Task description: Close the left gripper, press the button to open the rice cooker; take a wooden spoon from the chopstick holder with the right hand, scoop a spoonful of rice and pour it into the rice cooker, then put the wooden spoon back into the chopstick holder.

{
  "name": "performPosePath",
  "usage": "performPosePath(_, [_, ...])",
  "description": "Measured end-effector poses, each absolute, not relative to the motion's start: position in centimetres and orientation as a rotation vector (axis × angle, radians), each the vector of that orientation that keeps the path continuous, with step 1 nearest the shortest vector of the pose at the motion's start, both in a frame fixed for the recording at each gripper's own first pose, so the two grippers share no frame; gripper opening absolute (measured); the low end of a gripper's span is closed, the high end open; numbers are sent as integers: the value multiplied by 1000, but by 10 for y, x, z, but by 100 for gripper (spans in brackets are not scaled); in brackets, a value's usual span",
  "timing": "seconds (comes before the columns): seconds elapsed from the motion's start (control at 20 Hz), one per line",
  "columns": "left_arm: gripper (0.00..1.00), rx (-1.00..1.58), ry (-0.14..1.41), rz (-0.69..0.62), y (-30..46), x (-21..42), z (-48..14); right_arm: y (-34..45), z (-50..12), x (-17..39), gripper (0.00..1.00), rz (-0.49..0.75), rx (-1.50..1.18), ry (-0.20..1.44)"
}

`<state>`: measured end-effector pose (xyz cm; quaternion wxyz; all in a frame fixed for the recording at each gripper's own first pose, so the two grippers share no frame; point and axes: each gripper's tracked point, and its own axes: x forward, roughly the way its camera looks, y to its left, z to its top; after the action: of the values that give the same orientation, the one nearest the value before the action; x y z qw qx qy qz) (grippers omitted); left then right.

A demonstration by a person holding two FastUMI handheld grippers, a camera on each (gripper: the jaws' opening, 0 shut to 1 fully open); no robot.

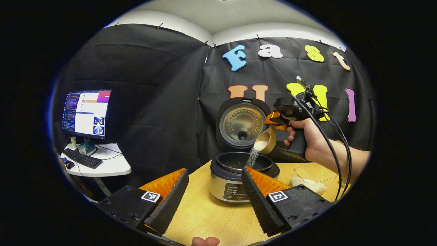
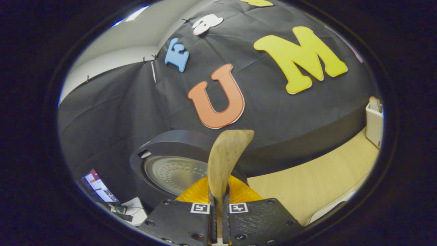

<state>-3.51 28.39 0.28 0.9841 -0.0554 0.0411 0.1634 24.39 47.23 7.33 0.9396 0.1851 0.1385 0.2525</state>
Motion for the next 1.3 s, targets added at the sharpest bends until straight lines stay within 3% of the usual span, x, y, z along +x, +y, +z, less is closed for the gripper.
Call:
performPosePath(0.65, [98, -102, 65, 326, 282, -41, 13, 512, 74, 222, 6, 586, 79, 141])
performPosePath(1.3, [98, -106, 38, 332, 285, -49, 25, 530, 102, 194, 6, 604, -264, -107])
